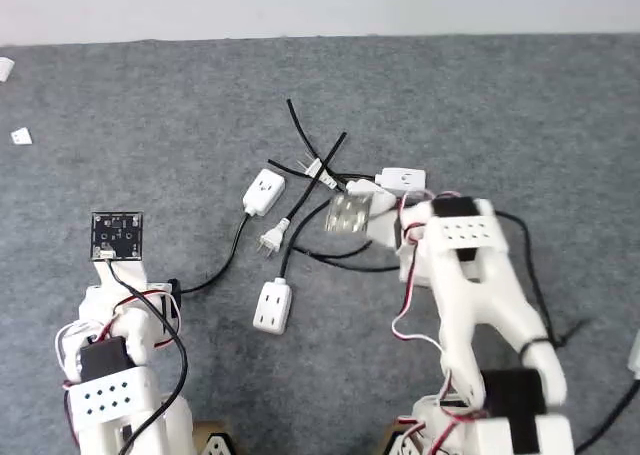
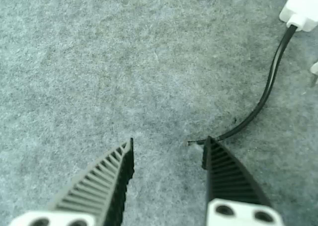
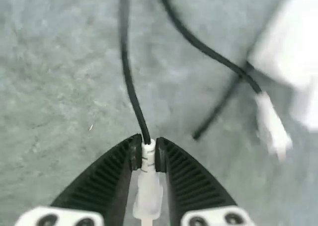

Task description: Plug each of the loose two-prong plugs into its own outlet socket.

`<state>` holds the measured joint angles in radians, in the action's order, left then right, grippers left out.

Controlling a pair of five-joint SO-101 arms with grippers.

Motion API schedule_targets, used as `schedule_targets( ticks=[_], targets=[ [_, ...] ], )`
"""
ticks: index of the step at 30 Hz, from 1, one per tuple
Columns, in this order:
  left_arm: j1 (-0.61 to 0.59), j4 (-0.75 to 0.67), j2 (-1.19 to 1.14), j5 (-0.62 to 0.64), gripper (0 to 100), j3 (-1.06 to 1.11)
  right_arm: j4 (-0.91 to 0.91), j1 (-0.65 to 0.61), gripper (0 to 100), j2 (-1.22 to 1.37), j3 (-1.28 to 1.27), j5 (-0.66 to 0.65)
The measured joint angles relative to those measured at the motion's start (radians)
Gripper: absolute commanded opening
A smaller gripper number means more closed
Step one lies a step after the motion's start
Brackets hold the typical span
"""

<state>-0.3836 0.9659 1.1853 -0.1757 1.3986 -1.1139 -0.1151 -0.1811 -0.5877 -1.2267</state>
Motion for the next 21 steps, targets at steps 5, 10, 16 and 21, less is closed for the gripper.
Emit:
schedule_targets(
  ticks=[5, 10, 16, 21],
  targets=[
    [0.0, 0.0, 0.0, 0.0, 21, 0.0, -0.166, 0.052, 1.2, -0.143, 0.057, 0.296],
    [0.0, 0.0, 0.0, 0.0, 21, 0.0, -0.275, 0.189, 1.2, -0.272, 0.058, 0.552],
    [0.0, 0.0, 0.0, 0.0, 21, 0.0, -0.256, 0.408, 1.3, -0.313, -0.035, 0.692],
    [0.0, 0.0, 0.0, 0.0, 21, 0.0, -0.037, 0.523, 1.3, -0.293, -0.253, 0.703]
  ],
)
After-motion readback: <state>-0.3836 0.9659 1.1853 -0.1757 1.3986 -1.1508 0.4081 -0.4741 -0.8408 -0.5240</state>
